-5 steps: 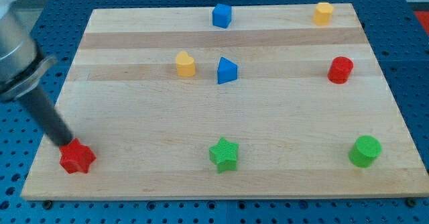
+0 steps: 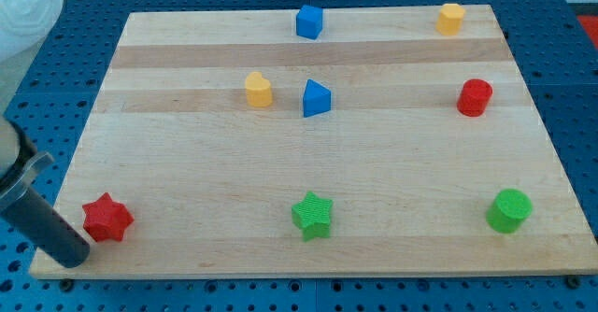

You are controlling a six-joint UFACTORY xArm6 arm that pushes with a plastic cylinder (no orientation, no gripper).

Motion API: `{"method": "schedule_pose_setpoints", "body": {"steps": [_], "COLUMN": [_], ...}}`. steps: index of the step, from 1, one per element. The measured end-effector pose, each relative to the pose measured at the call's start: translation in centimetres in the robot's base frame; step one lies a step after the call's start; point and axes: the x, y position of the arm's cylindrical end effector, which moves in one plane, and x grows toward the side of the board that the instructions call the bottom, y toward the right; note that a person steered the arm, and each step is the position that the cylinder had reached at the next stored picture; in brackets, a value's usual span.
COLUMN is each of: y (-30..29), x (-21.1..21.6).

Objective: Move the red star upwards

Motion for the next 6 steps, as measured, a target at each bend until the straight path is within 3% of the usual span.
{"method": "schedule_pose_setpoints", "body": {"steps": [6], "y": [5.5], "x": [-8.0]}}
